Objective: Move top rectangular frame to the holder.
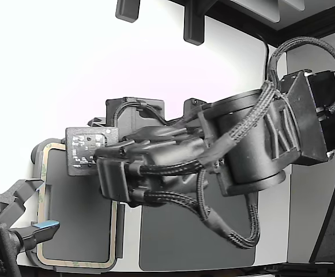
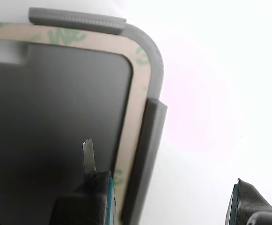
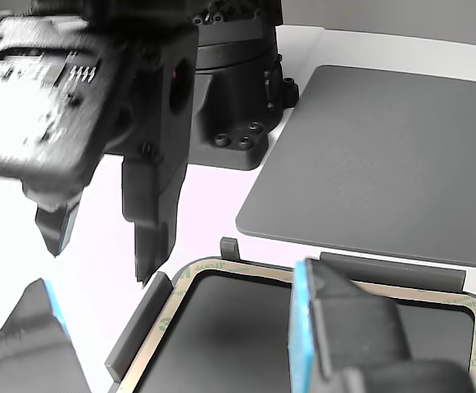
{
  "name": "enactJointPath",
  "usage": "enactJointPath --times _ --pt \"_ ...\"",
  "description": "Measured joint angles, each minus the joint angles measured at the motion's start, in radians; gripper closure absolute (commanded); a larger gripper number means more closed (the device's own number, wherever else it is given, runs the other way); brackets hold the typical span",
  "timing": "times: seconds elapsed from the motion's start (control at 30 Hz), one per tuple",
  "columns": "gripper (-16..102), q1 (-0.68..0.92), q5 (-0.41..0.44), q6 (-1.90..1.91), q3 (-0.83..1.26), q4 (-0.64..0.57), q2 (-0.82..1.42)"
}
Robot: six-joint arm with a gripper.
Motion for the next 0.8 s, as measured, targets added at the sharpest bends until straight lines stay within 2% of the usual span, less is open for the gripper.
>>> enactJointPath --times 0.23,0.63,0.8 --pt "-14 0.003 0.052 -0.017 0.190 -0.038 0.215" --pt "-14 -0.123 0.049 0.038 0.792 -0.362 0.851" --pt "-14 -0.230 0.015 0.028 1.019 -0.468 1.097"
